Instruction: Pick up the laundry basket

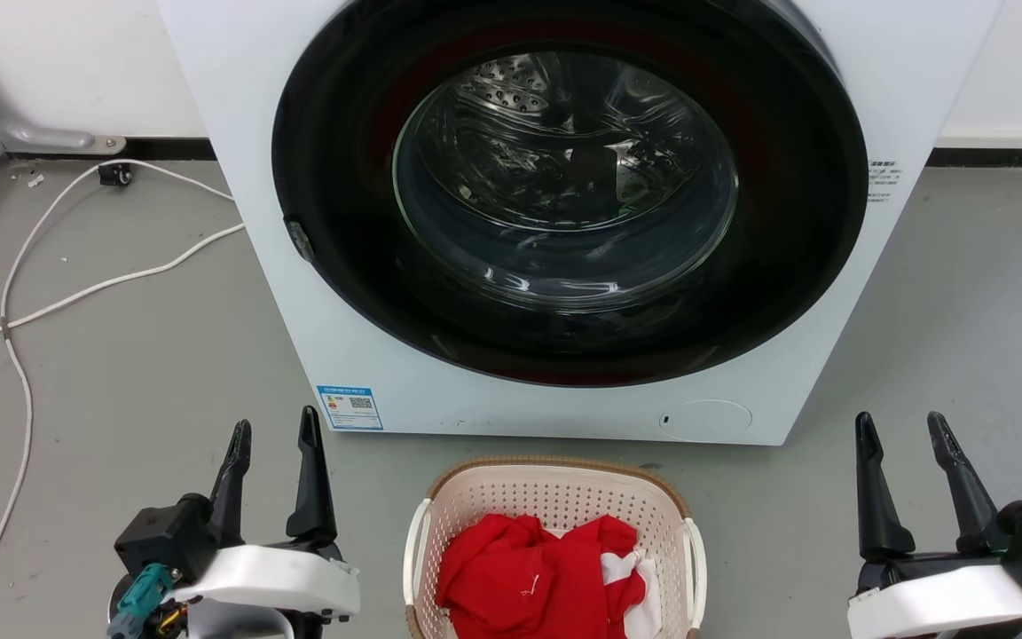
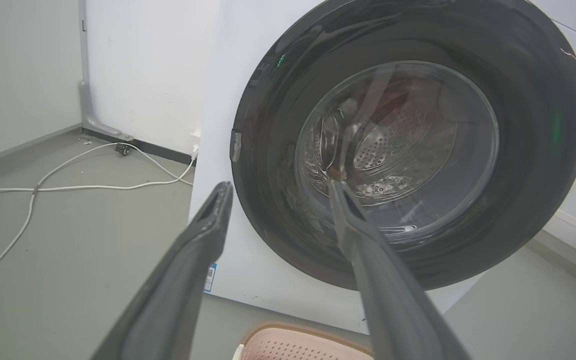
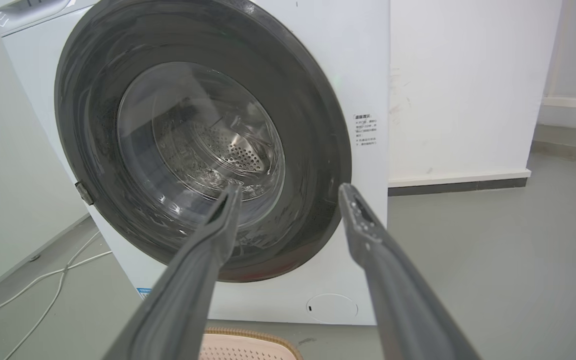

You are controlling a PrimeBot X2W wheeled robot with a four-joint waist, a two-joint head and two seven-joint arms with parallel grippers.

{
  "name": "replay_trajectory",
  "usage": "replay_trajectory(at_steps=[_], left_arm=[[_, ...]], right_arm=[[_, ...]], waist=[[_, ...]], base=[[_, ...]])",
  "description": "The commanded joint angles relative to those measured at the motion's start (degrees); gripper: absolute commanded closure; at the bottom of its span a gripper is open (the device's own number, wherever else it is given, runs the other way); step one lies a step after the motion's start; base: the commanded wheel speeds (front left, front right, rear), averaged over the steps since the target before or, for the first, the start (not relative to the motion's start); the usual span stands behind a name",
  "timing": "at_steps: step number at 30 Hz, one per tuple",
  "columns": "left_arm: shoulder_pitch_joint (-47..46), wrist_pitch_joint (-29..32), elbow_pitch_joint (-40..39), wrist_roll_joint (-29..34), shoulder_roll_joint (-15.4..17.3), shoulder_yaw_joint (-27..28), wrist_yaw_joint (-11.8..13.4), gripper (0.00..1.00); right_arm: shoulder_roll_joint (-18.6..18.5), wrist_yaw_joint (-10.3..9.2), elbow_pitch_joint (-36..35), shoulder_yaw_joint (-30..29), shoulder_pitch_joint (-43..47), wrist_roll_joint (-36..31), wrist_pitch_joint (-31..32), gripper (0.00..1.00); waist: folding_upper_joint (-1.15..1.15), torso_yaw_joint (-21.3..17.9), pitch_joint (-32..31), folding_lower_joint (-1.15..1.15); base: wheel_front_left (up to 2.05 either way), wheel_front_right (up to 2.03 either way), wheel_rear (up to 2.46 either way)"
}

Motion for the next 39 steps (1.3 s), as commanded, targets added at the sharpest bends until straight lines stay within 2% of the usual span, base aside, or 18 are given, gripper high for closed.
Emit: replay_trajectory(at_steps=[1, 32, 39], left_arm=[[0.2, -0.6, -0.5, 1.4, 0.1, 0.0, 0.2, 0.00], [1.7, -3.9, -0.8, 14.1, 0.2, -1.2, 1.8, 0.00], [2.0, -3.8, -0.4, 13.9, 0.2, -1.0, 2.0, 0.00]], right_arm=[[-0.2, 0.00, -0.8, 0.1, 0.6, -1.5, -0.5, 0.00], [-0.3, -0.01, -1.6, 0.0, 2.7, -15.6, -3.8, 0.00], [-0.2, -0.01, -0.6, -0.5, 2.6, -14.3, -3.8, 0.00]], waist=[[0.00, 0.0, 0.0, 0.00], [0.00, -0.2, -0.3, 0.00], [0.00, -0.2, -0.4, 0.00]], base=[[0.00, 0.00, 0.00], [0.00, 0.00, 0.00], [0.00, 0.00, 0.00]])
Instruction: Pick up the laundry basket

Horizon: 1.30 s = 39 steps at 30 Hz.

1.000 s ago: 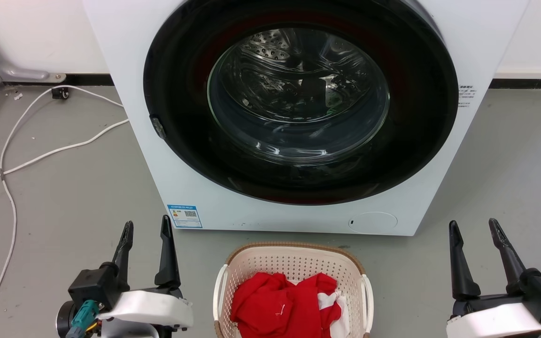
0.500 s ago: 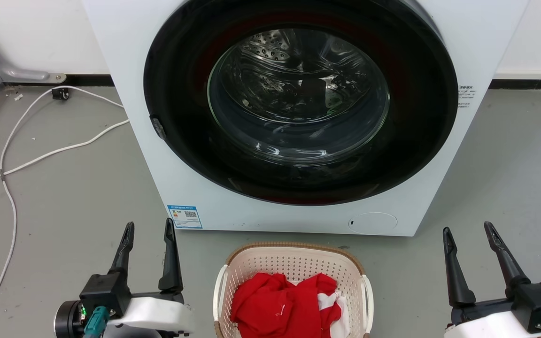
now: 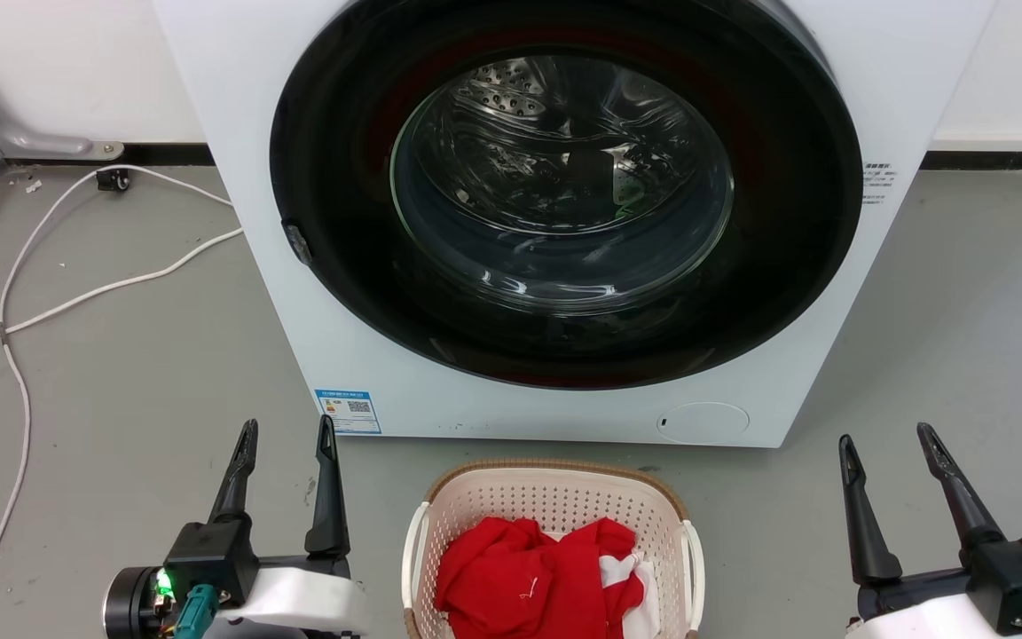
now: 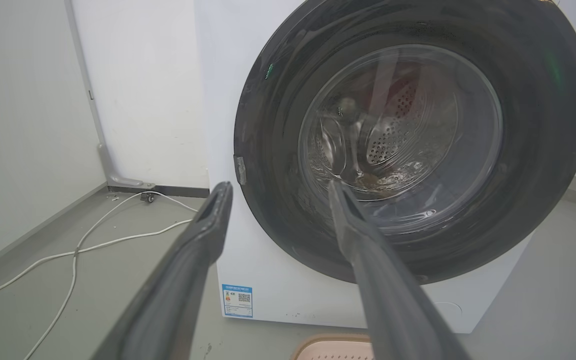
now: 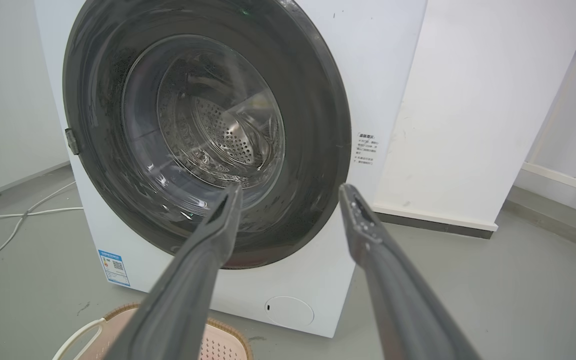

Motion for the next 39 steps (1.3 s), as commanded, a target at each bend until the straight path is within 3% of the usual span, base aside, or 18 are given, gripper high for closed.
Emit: replay_trajectory(at_steps=[1, 27, 39], left_arm=[[0.6, -0.2, 0.0, 0.0, 0.1, 0.0, 0.3, 0.00], [-1.2, -0.2, 3.0, -1.4, 0.1, 1.0, 0.0, 0.00], [-15.5, -0.2, 21.5, 0.6, 0.4, 1.3, -4.5, 0.00]], right_arm=[[-0.2, -0.02, 0.1, -0.2, 0.6, 0.3, -0.1, 0.00], [-0.2, -0.02, 1.8, 1.9, -1.8, 0.7, -0.1, 0.00], [-0.1, -0.03, 20.0, 5.5, -15.7, -3.5, -0.1, 0.00]], waist=[[0.00, 0.0, 0.0, 0.00], [0.00, -0.3, 2.1, 0.00], [0.00, -1.4, 15.8, 0.00]], base=[[0.00, 0.00, 0.00], [0.00, 0.00, 0.00], [0.00, 0.00, 0.00]])
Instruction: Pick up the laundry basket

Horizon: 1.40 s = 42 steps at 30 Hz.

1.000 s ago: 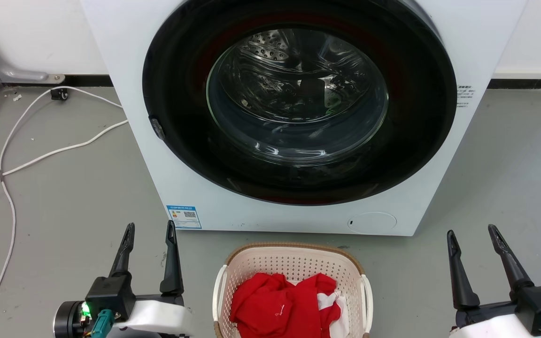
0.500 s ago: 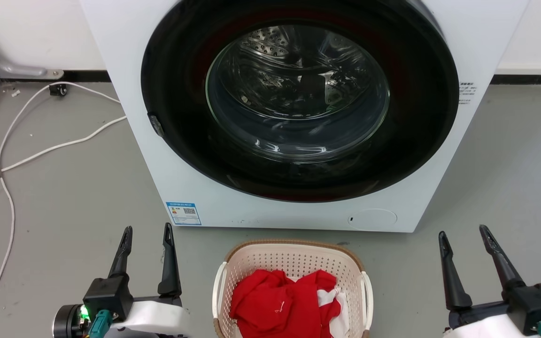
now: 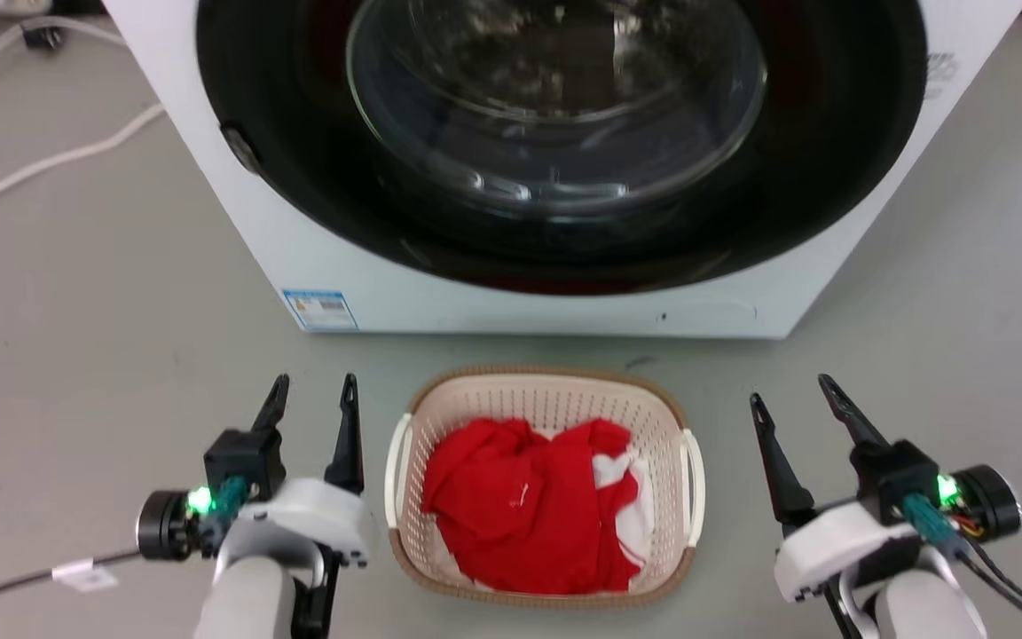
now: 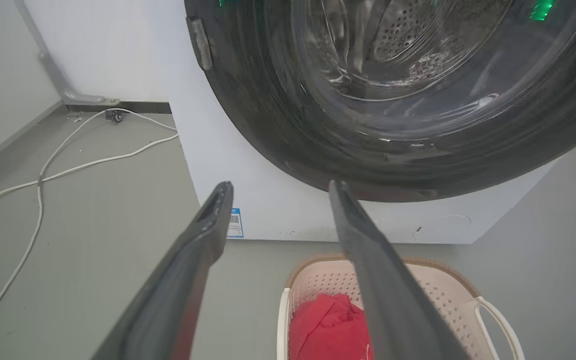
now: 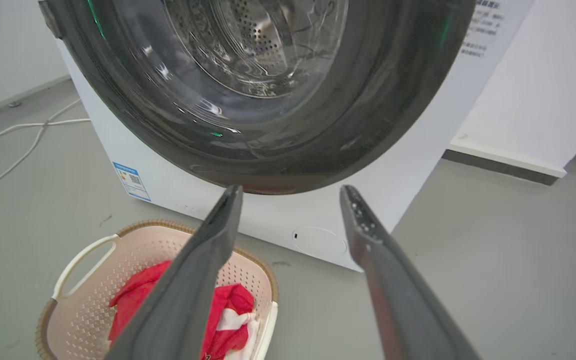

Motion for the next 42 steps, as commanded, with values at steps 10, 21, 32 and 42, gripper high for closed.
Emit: replay_trajectory(at_steps=[10, 21, 32, 42], left_arm=[[-13.5, -0.1, 16.4, 2.1, 2.2, 0.7, -3.0, 0.00], [-23.9, -0.1, 33.0, 3.5, 3.6, -1.3, -4.6, 0.00], [-34.1, 0.6, 47.1, 4.3, 3.7, -3.8, -5.0, 0.00], [-38.0, 0.3, 50.2, 4.4, 3.2, -5.5, -4.8, 0.00]], right_arm=[[0.0, -0.04, 18.1, 1.3, -14.0, -3.6, -0.1, 0.00], [0.0, -0.04, 34.8, 5.1, -25.4, -4.0, -0.1, 0.00], [0.0, -0.04, 45.9, 9.2, -33.6, -1.4, -0.1, 0.00], [0.0, -0.04, 51.6, 11.7, -37.8, 1.1, -0.1, 0.00]], waist=[[0.00, -1.8, 14.6, -0.01], [0.00, -3.1, 22.6, -0.01], [0.00, -3.2, 28.7, -0.01], [0.00, -3.0, 32.9, -0.01]], base=[[0.00, 0.00, 0.00], [0.00, 0.00, 0.00], [0.00, 0.00, 0.00], [0.00, 0.00, 0.00]])
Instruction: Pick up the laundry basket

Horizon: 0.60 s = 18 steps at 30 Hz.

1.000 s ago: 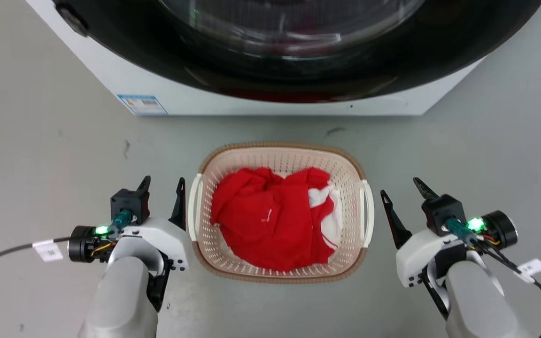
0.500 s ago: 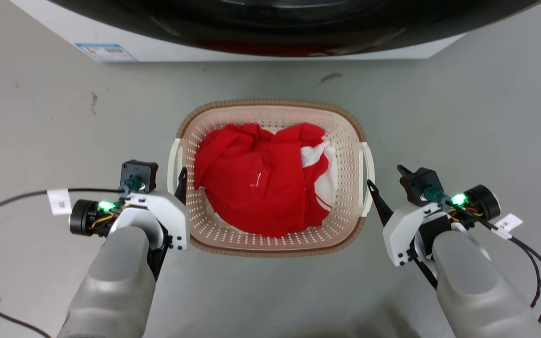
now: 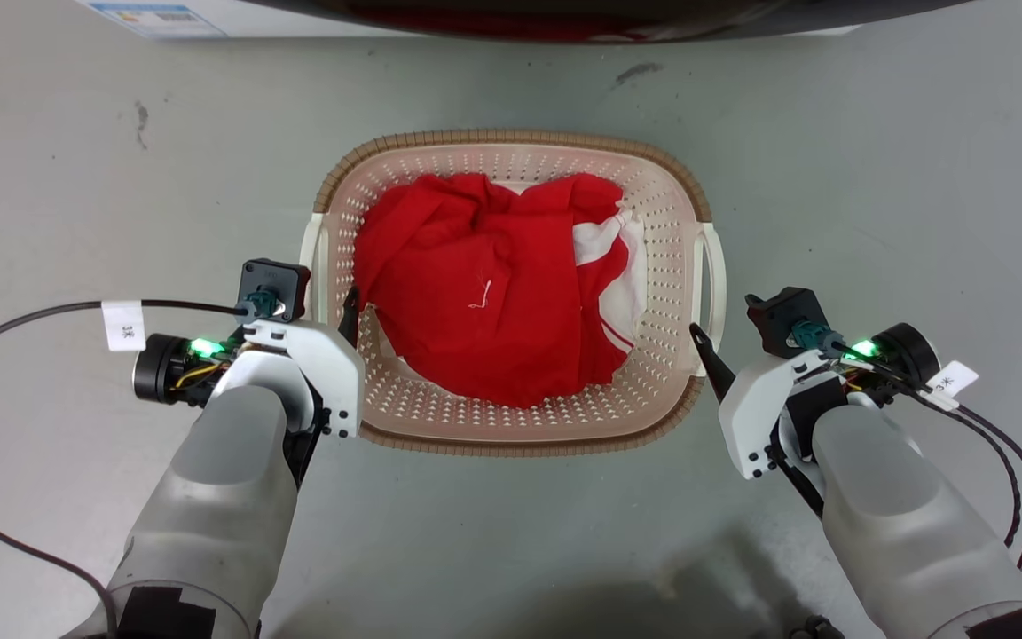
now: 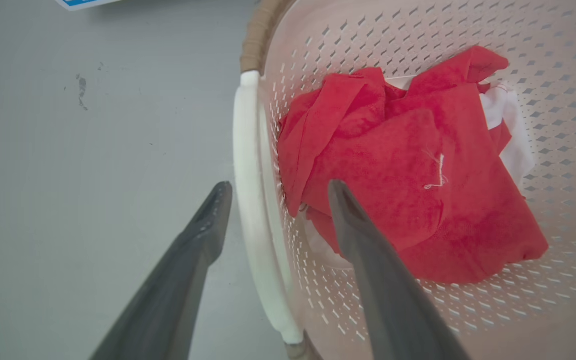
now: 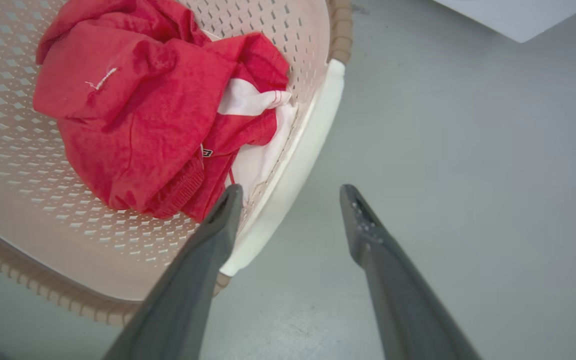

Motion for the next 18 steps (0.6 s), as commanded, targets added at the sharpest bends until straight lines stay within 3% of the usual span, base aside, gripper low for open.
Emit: replay_trajectory(at_steps=[1, 8, 9, 10, 11, 18], left_arm=[[-1.0, -0.2, 0.3, 0.2, -0.2, -0.2, 0.1, 0.00], [-1.8, 0.7, 1.0, -0.2, -0.4, -1.3, 0.0, 0.00], [-1.9, 0.9, 1.1, -0.2, -0.5, -1.4, -0.1, 0.05], [-1.9, 1.0, 1.1, -0.2, -0.5, -1.5, -0.1, 0.69], [-2.0, 1.1, 1.2, -0.3, -0.6, -1.6, -0.2, 1.00], [-1.2, 1.4, 1.3, -0.8, -0.9, -2.6, -0.5, 1.00]], right_arm=[[0.0, -0.04, 0.7, 0.6, -1.3, 0.8, -0.1, 0.00], [0.0, -0.04, 2.5, 2.1, -2.6, 2.2, 0.0, 0.00], [0.0, -0.04, 2.7, 2.4, -2.7, 2.3, 0.3, 0.56], [0.0, -0.04, 2.7, 2.6, -2.9, 2.5, 0.2, 1.00], [0.0, -0.04, 2.8, 2.6, -3.2, 2.6, 0.2, 1.00], [0.0, -0.04, 3.7, 2.8, -2.9, 2.5, 0.2, 1.00]], waist=[[0.00, 0.1, 0.8, -0.01], [0.00, 0.2, 2.0, -0.01], [0.00, 0.3, 2.2, -0.01], [0.00, 0.3, 2.3, -0.01], [0.00, 0.4, 2.4, -0.01], [0.00, 0.7, 0.8, -0.01]], base=[[0.00, 0.00, 0.00], [0.00, 0.00, 0.00], [0.00, 0.00, 0.00], [0.00, 0.00, 0.00], [0.00, 0.00, 0.00], [0.00, 0.00, 0.00]])
